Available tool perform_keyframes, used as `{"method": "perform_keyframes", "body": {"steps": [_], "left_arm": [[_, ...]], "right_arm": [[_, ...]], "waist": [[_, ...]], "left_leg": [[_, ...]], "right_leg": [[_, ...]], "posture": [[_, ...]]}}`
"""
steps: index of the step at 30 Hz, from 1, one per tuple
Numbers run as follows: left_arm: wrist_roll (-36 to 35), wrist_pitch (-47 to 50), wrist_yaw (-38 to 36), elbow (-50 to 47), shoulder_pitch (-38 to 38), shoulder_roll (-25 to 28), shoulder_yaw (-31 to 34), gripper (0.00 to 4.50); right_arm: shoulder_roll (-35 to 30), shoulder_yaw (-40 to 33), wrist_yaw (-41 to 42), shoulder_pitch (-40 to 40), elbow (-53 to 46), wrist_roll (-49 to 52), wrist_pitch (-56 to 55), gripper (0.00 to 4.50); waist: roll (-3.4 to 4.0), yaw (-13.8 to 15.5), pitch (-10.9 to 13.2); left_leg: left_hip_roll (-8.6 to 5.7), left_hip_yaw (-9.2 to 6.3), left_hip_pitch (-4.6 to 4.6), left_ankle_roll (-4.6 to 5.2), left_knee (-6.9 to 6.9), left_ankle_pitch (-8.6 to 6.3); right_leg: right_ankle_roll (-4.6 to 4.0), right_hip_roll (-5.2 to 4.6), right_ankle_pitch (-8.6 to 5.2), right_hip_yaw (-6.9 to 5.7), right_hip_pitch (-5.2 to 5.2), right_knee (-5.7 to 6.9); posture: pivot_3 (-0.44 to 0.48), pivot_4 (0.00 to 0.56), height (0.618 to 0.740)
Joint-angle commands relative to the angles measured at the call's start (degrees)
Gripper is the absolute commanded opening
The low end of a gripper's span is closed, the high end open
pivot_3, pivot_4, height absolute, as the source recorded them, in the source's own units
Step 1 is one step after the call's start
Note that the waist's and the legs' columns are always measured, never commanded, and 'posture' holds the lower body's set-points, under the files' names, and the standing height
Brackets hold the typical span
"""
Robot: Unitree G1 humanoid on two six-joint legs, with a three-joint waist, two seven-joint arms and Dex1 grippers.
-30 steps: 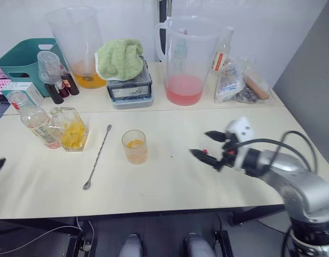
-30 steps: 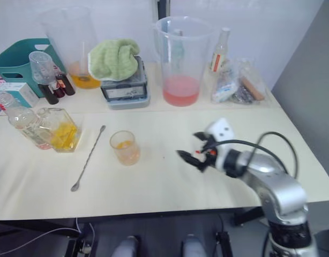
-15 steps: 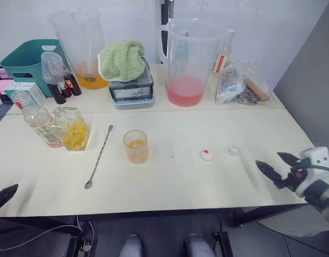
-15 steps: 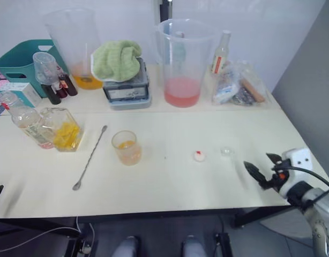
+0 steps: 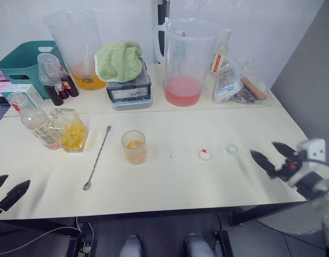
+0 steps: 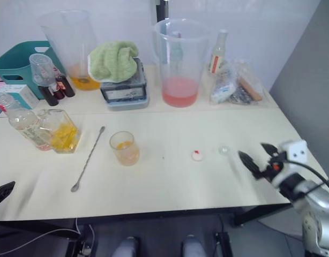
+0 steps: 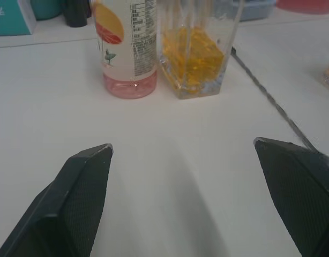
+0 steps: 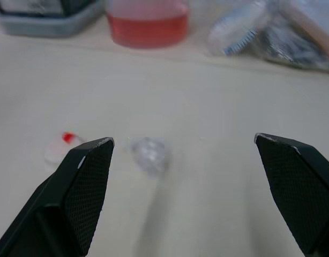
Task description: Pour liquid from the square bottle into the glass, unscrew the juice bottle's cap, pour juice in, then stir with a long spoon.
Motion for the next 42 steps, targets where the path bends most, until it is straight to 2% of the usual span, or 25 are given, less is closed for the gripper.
{"method": "perform_keyframes", "body": {"steps": [1,4,7,10,12,15,18,23,25,30,37,42], "left_arm": [[-2.01,3.55,8.42,-11.40,1.88,-4.09,-0.60,4.48],[-3.43,6.75,15.45,-19.37,2.60,-9.22,-2.83,4.48],[-1.96,10.63,25.47,-28.65,2.68,-15.04,-9.24,4.48],[-1.12,13.49,31.31,-33.44,2.39,-17.33,-13.37,4.48],[0.11,15.56,36.21,-37.55,1.27,-19.46,-18.34,4.48],[4.01,19.06,44.01,-40.13,-1.79,-20.67,-23.16,4.48],[6.59,21.92,48.44,-41.49,-4.29,-20.52,-25.97,4.48],[11.02,34.45,53.19,-40.21,-8.08,-15.92,-32.49,4.48],[11.00,37.90,54.80,-39.41,-9.74,-16.11,-32.24,3.92],[10.15,41.47,53.44,-35.41,-15.05,-16.14,-32.40,2.34],[10.64,38.64,49.74,-30.65,-19.02,-15.86,-33.14,0.03],[10.79,32.28,43.34,-29.01,-19.12,-12.89,-32.58,0.03]], "right_arm": [[-2.36,2.90,3.08,-3.83,-3.13,4.32,3.22,4.50],[-4.52,7.92,7.90,-9.04,-2.92,7.08,5.93,4.50],[-7.04,15.82,17.40,-17.04,-1.72,9.23,8.19,4.50],[-8.28,20.20,22.53,-20.43,-0.78,9.10,8.56,4.50],[-8.56,24.13,26.56,-23.20,-1.10,9.28,8.98,4.50],[-7.93,27.60,29.13,-26.06,-1.37,9.06,9.03,4.50],[-7.44,28.67,29.53,-27.10,-1.53,9.10,9.30,4.50],[-6.51,28.99,28.42,-27.90,-3.43,10.01,10.53,4.50],[-6.27,28.85,27.85,-28.10,-4.15,10.37,11.16,4.50],[-5.73,27.90,25.71,-27.41,-6.92,11.94,12.98,4.50],[-5.78,27.37,22.82,-26.03,-8.80,12.64,13.77,4.50],[-5.77,27.34,21.04,-25.11,-9.96,12.35,14.00,4.50]], "waist": [[-0.03,0.32,-0.01],[-0.06,0.78,-0.03],[0.07,0.71,-0.02],[-0.09,0.99,-0.08],[-0.10,0.96,-0.08],[-0.10,1.12,-0.08],[-0.11,1.25,-0.09],[-0.11,1.43,-0.08],[-0.07,1.56,-0.10],[-0.04,2.25,-0.11],[-0.03,2.54,-0.12],[-0.03,2.51,-0.11]], "left_leg": [[0.00,0.03,-0.01,0.01,0.02,0.00],[0.00,0.05,-0.03,0.02,0.09,-0.01],[-0.02,0.14,-0.01,0.02,0.15,-0.01],[0.02,0.15,-0.01,0.02,0.19,-0.01],[0.01,0.16,-0.04,0.05,0.22,-0.04],[-0.03,0.18,-0.05,0.07,0.31,-0.06],[-0.02,0.18,-0.05,0.09,0.37,-0.08],[-0.03,0.18,-0.04,0.08,0.38,-0.11],[-0.03,0.18,-0.04,0.07,0.39,-0.11],[-0.04,0.18,0.04,0.07,0.42,-0.11],[-0.06,0.17,0.15,0.05,0.44,-0.13],[-0.06,0.17,0.13,0.02,0.44,-0.15]], "right_leg": [[0.01,0.00,0.00,0.01,0.00,-0.01],[0.05,-0.02,0.03,-0.02,0.08,-0.08],[0.18,-0.04,0.14,0.04,0.17,-0.24],[0.20,-0.01,0.16,-0.04,0.24,-0.31],[0.20,-0.02,0.16,-0.04,0.29,-0.40],[0.22,-0.04,0.17,-0.03,0.34,-0.43],[0.22,-0.03,0.17,-0.03,0.36,-0.41],[0.22,-0.03,0.17,-0.03,0.36,-0.42],[0.23,-0.04,0.17,-0.02,0.36,-0.42],[0.23,-0.04,0.18,-0.03,0.46,-0.41],[0.26,-0.06,0.18,-0.08,0.67,-0.50],[0.26,-0.07,0.18,-0.08,0.67,-0.54]], "posture": [[0.000,0.150,0.740],[0.000,0.150,0.740],[0.000,0.150,0.740],[0.000,0.150,0.740],[0.000,0.150,0.740],[0.000,0.150,0.740],[0.000,0.150,0.740],[0.000,0.150,0.740],[0.000,0.150,0.740],[0.000,0.150,0.740],[0.000,0.150,0.740],[0.000,0.150,0.740]]}}
